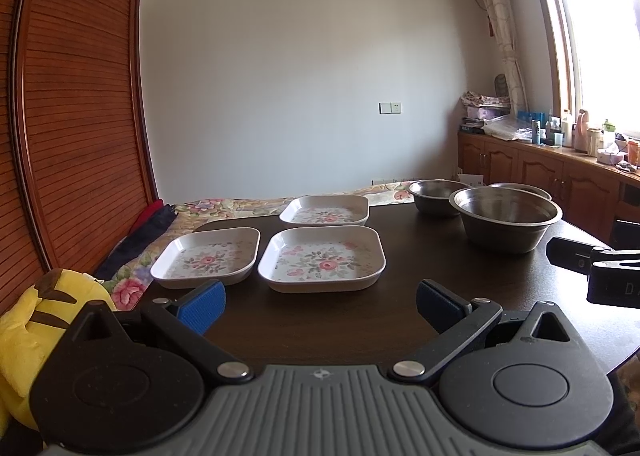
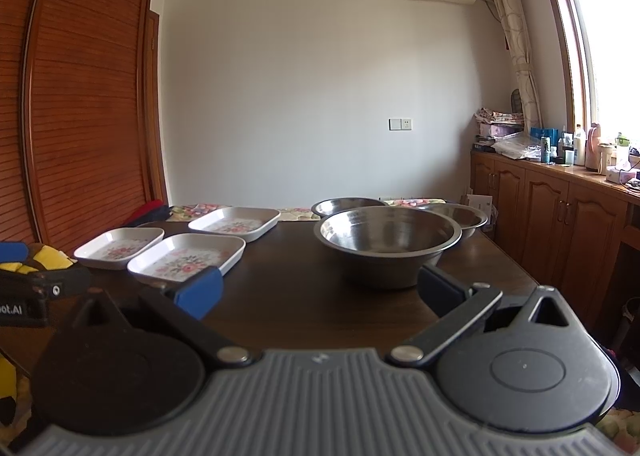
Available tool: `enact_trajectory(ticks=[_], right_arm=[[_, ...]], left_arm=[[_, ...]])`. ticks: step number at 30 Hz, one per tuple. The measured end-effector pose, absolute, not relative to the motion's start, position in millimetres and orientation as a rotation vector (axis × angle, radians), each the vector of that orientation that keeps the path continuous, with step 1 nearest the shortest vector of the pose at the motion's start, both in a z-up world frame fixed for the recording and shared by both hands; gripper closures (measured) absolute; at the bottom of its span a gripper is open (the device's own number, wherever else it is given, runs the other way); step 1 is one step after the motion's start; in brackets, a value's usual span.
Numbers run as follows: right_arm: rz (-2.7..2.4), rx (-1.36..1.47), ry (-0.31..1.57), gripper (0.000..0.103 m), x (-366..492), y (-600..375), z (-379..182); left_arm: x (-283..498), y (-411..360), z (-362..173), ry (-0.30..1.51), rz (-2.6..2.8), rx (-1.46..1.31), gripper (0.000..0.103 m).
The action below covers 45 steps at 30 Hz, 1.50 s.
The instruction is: Organize plates and bowls
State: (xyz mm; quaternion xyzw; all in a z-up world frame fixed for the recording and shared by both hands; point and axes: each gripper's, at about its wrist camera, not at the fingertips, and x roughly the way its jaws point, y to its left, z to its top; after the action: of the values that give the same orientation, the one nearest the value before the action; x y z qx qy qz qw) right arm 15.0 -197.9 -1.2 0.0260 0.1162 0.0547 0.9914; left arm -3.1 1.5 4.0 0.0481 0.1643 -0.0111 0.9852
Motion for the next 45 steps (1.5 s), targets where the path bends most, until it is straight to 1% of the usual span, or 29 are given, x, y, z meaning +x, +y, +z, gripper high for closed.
enact_trajectory(ticks=[45], right_arm=[[0.118,0.056,0.248,0.0,18.3,-197.3,-6.1]], left_arm=[[1.9,4.4,-5.4,0.355,-0.013,0.101,0.0]])
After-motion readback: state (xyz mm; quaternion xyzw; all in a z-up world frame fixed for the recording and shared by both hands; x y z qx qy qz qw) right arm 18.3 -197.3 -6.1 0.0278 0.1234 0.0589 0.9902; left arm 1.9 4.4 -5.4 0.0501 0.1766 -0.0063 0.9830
